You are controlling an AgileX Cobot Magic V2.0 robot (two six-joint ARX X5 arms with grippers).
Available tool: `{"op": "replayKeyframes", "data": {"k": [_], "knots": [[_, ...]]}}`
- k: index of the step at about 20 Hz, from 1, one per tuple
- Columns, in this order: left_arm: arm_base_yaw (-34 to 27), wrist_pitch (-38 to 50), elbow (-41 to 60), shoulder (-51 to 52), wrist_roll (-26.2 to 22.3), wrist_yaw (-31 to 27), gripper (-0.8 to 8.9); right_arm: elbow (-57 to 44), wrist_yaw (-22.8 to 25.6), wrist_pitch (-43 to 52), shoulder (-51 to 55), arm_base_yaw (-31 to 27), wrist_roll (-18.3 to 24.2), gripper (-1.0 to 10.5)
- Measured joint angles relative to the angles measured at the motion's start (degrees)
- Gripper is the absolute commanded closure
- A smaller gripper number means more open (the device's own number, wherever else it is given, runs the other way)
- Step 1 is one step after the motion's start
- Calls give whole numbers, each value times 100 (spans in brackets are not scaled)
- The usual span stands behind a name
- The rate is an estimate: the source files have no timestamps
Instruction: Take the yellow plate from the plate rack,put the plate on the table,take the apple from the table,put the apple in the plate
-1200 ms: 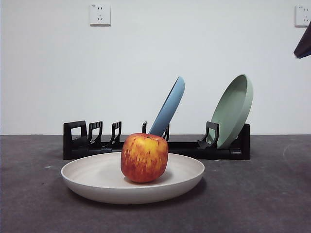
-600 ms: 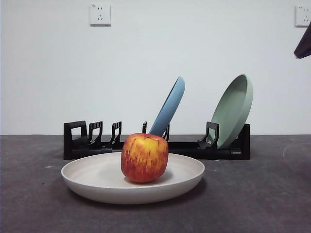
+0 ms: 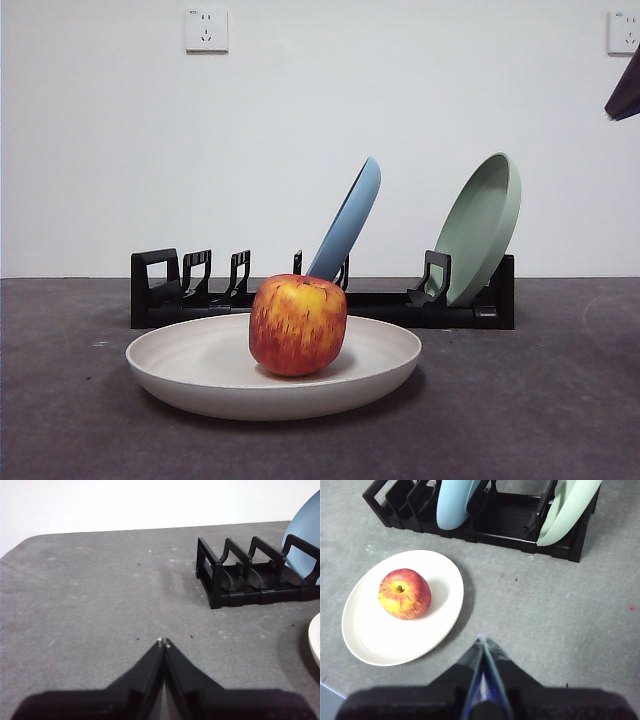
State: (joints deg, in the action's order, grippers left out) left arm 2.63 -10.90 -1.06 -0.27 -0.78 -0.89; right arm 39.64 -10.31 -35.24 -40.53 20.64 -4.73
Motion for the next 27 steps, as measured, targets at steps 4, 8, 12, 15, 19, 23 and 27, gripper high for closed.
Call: {"op": "replayKeyframes", "data": {"k": [4, 8, 12, 15, 19, 23, 27], "knots": [[0, 0, 0, 0, 0, 0, 816, 0, 0, 0, 0, 2, 0, 947], [0, 0, 0, 2, 0, 0, 816, 0, 52, 4, 0, 2, 11, 948], [0, 0, 0, 0, 0, 0, 816, 0, 1722, -26, 439, -35, 584, 947], [0, 0, 0, 0, 0, -2, 816, 0, 2205, -15, 968, -203, 675, 947], [0, 0, 0, 0, 0, -2, 816, -229, 2214, 675, 1696, -654, 693, 947], [0, 0, 0, 0, 0, 0, 816, -1556, 1860, 2411, 2446, -929, 695, 947], [0, 0, 0, 0, 0, 0, 816, -2481, 1314, 2680, 2990, -1108, 697, 947]]}}
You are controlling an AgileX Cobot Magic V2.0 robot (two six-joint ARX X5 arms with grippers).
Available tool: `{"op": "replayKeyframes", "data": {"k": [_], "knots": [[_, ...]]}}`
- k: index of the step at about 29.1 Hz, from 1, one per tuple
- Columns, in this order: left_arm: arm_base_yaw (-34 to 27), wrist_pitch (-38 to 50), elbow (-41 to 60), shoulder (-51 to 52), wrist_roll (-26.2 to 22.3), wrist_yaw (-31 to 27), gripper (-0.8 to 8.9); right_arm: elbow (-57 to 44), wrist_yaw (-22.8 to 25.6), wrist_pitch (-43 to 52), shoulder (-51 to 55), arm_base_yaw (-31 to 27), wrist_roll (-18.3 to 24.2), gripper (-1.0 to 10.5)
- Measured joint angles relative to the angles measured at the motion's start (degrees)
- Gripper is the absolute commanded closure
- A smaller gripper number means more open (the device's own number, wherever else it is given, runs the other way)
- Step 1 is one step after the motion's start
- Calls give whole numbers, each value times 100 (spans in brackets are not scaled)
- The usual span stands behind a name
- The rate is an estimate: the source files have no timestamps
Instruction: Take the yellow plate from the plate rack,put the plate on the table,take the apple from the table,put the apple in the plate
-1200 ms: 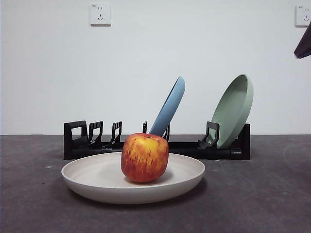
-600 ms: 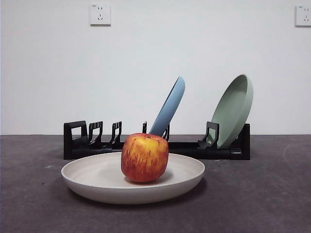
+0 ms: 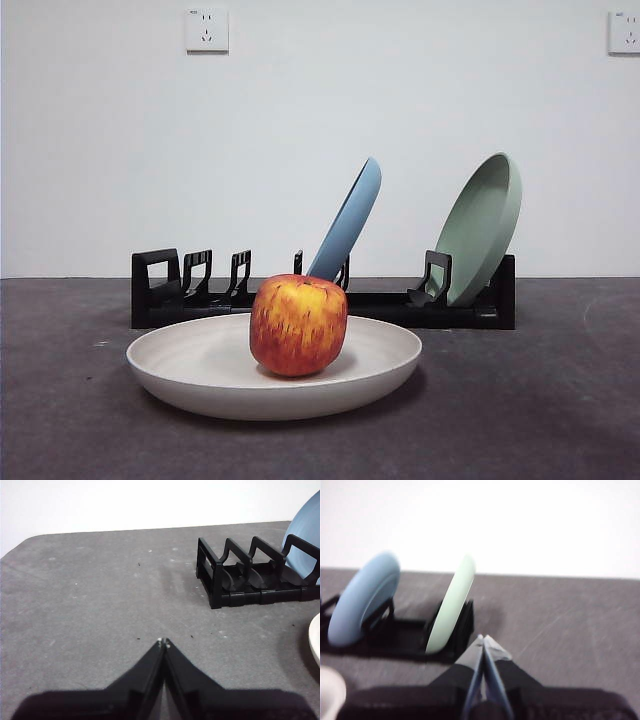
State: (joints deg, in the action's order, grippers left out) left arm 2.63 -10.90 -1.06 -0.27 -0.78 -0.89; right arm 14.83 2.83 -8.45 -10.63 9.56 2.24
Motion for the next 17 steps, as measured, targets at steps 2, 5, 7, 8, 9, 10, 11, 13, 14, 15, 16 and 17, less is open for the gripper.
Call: {"op": "replayKeyframes", "data": {"k": [2, 5, 7, 8, 9, 10, 11, 13, 14, 15, 16, 17], "knots": [[0, 0, 0, 0, 0, -2, 816, -297, -149, -2, 186, -66, 2, 947], [0, 0, 0, 0, 0, 0, 816, -662, -273, -15, 444, -98, 11, 947], [0, 0, 0, 0, 0, -2, 816, -815, -284, -9, 590, -98, 11, 947], [0, 0, 0, 0, 0, 0, 816, -876, -284, -9, 671, -98, 11, 947], [0, 0, 0, 0, 0, 0, 816, -929, -284, -2, 750, -98, 11, 947], [0, 0, 0, 2, 0, -2, 816, -964, -284, -2, 817, -98, 11, 947], [0, 0, 0, 0, 0, -2, 816, -1003, -284, 7, 892, -98, 13, 947], [0, 0, 0, 0, 0, -2, 816, -1091, -284, 42, 1025, -103, 13, 947], [0, 0, 0, 0, 0, -2, 816, -1128, -286, 59, 1040, -105, 13, 947], [0, 0, 0, 0, 0, 0, 816, -1163, -286, 55, 1040, -118, 13, 947], [0, 0, 0, 0, 0, 0, 816, -1213, -284, 55, 1040, -129, 13, 947], [0, 0, 0, 0, 0, -2, 816, -1250, -284, 39, 1040, -129, 13, 947]]}}
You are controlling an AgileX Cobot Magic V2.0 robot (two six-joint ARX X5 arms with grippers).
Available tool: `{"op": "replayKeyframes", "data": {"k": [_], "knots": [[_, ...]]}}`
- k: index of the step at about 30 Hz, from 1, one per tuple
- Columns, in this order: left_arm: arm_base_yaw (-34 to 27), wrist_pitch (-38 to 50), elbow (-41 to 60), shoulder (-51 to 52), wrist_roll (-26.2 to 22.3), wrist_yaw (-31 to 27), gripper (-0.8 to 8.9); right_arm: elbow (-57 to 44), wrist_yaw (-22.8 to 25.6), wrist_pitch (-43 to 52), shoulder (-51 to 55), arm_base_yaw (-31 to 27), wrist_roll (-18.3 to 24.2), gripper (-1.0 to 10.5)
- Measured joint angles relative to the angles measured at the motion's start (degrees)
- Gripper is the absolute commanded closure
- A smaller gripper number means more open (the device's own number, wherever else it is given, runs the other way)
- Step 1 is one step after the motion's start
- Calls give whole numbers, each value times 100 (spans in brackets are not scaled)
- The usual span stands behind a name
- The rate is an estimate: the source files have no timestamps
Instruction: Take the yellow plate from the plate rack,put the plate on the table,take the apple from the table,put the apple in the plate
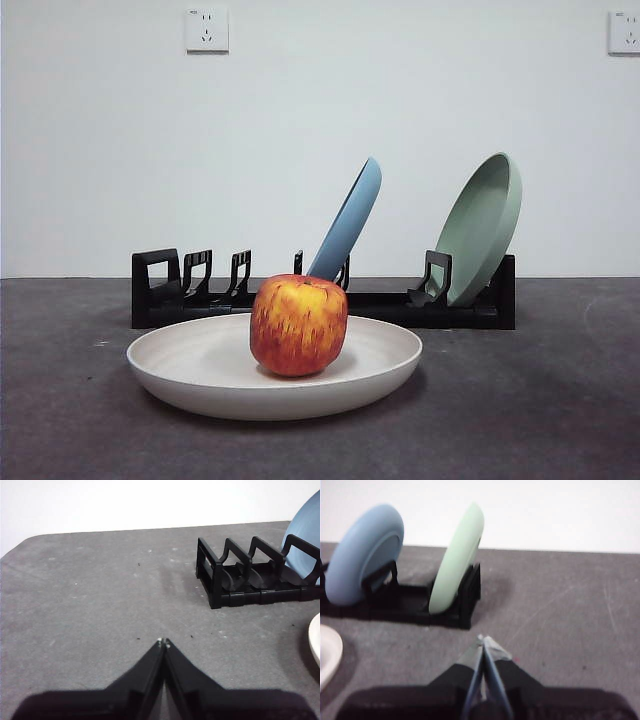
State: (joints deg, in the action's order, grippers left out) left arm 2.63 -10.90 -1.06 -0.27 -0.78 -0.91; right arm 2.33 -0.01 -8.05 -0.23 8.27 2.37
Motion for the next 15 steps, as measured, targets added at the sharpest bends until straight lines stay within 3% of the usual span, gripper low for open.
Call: {"op": "replayKeyframes", "data": {"k": [15], "knots": [[0, 0, 0, 0, 0, 0, 816, -149, -22, -175, 0, -181, -57, 947]]}}
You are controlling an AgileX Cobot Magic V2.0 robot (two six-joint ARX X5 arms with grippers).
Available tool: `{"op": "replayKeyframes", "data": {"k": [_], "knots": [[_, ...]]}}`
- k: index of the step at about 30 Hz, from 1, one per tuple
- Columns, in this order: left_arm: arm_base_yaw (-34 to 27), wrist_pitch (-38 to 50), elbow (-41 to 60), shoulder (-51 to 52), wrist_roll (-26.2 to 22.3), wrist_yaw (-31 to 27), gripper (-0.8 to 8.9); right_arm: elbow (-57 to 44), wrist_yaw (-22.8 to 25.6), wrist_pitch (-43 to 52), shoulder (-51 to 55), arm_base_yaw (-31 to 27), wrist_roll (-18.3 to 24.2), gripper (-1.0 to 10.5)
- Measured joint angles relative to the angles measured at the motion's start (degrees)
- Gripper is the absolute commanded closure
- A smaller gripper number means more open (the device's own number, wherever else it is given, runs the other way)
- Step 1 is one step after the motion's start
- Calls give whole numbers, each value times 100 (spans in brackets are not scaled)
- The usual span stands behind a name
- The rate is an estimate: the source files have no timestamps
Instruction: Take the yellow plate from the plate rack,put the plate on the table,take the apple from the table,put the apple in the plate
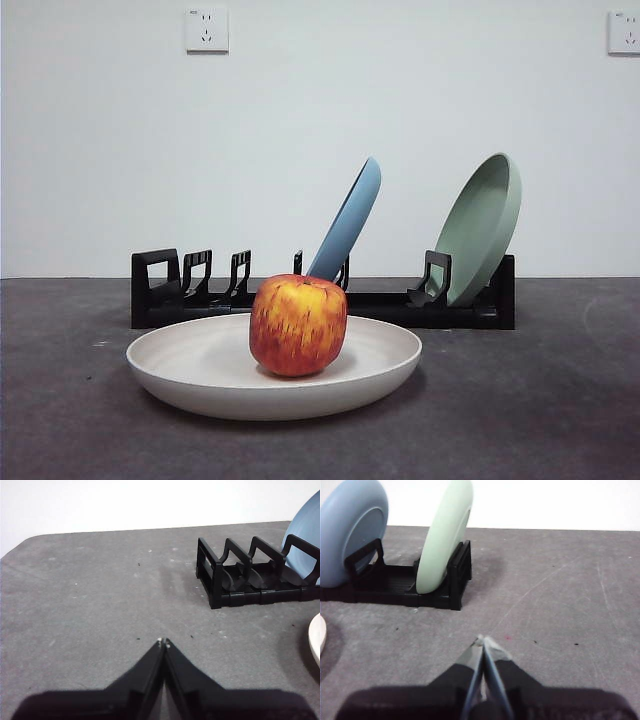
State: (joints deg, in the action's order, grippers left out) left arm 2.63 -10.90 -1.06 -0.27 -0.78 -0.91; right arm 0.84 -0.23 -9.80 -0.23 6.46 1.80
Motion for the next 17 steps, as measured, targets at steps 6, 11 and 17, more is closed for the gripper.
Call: {"op": "replayKeyframes", "data": {"k": [6, 11, 17], "knots": [[0, 0, 0, 0, 0, 0, 816, 0, -24, 0, 0, -11, -149, 947], [0, 0, 0, 0, 0, 0, 816, 0, -24, 0, 0, -11, -162, 947], [0, 0, 0, 0, 0, 2, 816, 0, -24, 0, 0, -9, -164, 947]]}}
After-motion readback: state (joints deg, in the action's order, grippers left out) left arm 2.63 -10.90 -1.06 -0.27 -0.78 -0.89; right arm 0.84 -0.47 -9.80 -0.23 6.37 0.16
